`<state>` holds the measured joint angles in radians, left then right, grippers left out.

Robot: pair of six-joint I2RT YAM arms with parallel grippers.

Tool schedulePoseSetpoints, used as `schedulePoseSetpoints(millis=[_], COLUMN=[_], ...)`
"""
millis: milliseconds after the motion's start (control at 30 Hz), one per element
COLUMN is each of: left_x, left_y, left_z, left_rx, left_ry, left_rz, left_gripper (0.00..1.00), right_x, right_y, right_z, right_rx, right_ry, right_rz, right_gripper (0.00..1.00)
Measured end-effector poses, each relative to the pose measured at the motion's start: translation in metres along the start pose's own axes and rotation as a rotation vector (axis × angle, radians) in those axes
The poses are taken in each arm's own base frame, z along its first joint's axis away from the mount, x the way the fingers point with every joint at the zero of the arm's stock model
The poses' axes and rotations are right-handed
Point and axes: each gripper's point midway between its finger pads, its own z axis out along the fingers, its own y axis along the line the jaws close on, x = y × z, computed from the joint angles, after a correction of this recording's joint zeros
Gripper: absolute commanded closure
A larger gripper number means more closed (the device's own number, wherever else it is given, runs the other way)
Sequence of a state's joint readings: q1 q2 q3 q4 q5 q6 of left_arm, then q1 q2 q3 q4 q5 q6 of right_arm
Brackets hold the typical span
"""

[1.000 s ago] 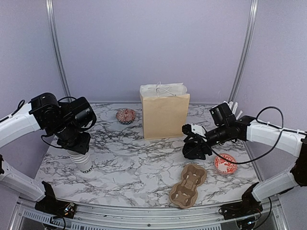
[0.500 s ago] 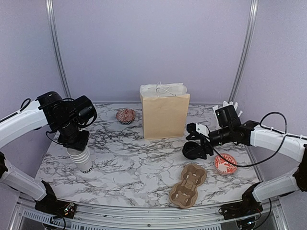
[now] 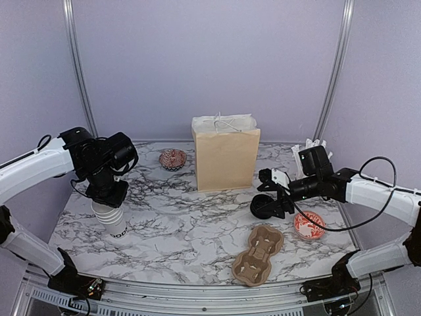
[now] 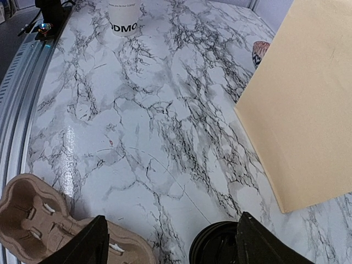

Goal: Pack the takeout coffee

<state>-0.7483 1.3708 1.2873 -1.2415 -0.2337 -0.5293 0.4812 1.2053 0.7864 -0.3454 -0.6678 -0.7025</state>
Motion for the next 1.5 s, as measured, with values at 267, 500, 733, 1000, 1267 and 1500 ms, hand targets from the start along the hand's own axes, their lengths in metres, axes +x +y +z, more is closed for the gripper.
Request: schedulePoseSetpoints(millis=[267,500,733,1000,1267,1500], left_x=[0.001,0.001,-0.023,-0.084,-0.102,-0.102], left_y=[-0.002,-0.002,0.006,0.033,0.034,0.030], left_z=[0.008,0.008,0.002,0.007,0.005,0.003], left_rx=[-0.006,-0.006,-0.070,-0.161,-0.134,-0.108], left_ry=[0.024,0.024,-0.018,-0.049,-0.059,-0.058], left_rz=[0.025,0.040,0.058,0.045,0.061,0.066], left_gripper=[0.97,1.00,1.00,1.00,1.00,1.00], right_x=[0.000,0.001,0.005,0.006,0.007,0.007], right_y=[-0.001,-0.001,0.000,0.000,-0.002,-0.003], right_z=[0.000,0.000,0.004,0.004,0.004,0.003], right_rx=[0.002,0.001,-0.009,-0.012,-0.006,-0.004], right_ry=[0.000,0.001,0.011,0.012,0.014,0.015], right_rz=[0.000,-0.002,0.008,0.011,0.014,0.015], right_gripper=[0.23,0.23,0.23,0.23,0.23,0.23])
